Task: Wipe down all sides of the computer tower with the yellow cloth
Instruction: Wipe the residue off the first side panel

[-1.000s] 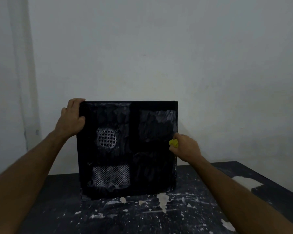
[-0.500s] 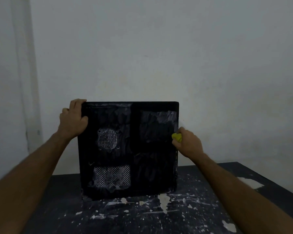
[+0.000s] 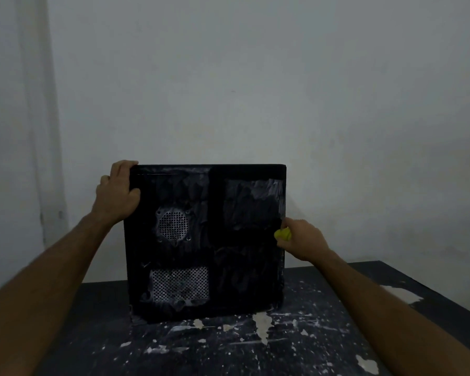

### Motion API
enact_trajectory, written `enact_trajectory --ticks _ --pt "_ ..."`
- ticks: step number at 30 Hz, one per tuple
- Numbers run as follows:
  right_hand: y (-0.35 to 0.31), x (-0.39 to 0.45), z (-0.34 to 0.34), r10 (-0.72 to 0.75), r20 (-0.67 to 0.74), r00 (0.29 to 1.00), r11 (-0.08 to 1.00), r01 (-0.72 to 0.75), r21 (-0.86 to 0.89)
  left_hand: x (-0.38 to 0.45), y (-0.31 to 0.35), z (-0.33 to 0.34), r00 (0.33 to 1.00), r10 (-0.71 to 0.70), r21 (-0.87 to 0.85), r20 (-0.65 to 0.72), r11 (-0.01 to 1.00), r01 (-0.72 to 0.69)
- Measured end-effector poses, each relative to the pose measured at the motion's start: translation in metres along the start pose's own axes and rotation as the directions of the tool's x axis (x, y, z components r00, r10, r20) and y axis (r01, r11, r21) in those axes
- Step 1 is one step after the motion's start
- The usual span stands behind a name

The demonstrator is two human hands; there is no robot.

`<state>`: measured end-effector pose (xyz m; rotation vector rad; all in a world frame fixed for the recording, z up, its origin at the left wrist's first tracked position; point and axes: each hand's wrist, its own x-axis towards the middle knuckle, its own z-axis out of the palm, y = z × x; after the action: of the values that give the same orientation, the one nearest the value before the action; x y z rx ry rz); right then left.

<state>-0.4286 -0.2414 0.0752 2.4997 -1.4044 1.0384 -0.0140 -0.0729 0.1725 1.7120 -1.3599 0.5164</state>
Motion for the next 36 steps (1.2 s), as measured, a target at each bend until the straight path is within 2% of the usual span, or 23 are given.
enact_trajectory --ticks 4,7,10,11,14,17,20,24,27,30,34,36 --pt "-0.001 0.002 -0.005 0.025 -0.076 0.997 1.000 -0.025 0.010 0.000 0.001 0.002 1.000 0.005 -0.002 -0.003 1.000 -0.005" --pt "-0.002 0.002 -0.005 -0.022 0.021 1.000 0.996 0.024 -0.082 0.001 -0.001 0.001 1.000 0.006 -0.006 0.000 1.000 -0.006" --pt "-0.001 0.006 -0.010 0.027 -0.096 0.995 0.999 -0.030 -0.038 0.001 0.000 0.001 1.000 0.006 -0.015 0.002 1.000 -0.006" --pt "-0.002 0.007 -0.012 0.005 -0.093 0.996 0.999 -0.008 -0.033 0.000 0.000 0.000 1.000 0.004 -0.015 0.003 1.000 -0.004" --pt "-0.004 0.008 -0.014 -0.028 0.032 0.999 0.993 0.032 -0.115 -0.001 0.001 0.001 1.000 -0.002 -0.021 0.006 1.000 0.002" --pt "0.000 0.009 -0.015 -0.001 -0.086 0.996 0.999 -0.004 -0.054 -0.001 0.001 0.001 1.000 -0.007 -0.029 0.004 1.000 0.007" --pt "-0.006 0.012 -0.017 -0.050 -0.013 0.999 0.995 0.049 -0.085 0.000 -0.001 0.001 1.000 -0.005 -0.025 0.002 1.000 0.005" --pt "-0.009 0.019 -0.024 -0.014 -0.131 0.991 0.999 0.009 -0.041 0.000 0.001 0.001 1.000 -0.005 -0.030 0.005 1.000 0.005" --pt "-0.014 0.022 -0.028 -0.030 -0.037 0.999 0.996 0.027 -0.081 0.000 0.000 0.000 1.000 0.003 -0.025 0.009 1.000 -0.003" --pt "-0.018 0.027 -0.032 -0.005 -0.152 0.988 0.999 -0.002 -0.049 0.000 0.000 0.002 1.000 0.004 -0.028 0.003 1.000 -0.003" --pt "-0.027 0.030 -0.034 -0.037 -0.069 0.997 0.997 0.033 -0.070 0.002 -0.004 0.002 1.000 0.008 -0.012 0.011 1.000 -0.008" --pt "-0.031 0.033 -0.033 -0.023 -0.138 0.990 0.997 0.013 -0.073 0.002 -0.004 0.001 1.000 0.006 -0.011 0.015 1.000 -0.006"
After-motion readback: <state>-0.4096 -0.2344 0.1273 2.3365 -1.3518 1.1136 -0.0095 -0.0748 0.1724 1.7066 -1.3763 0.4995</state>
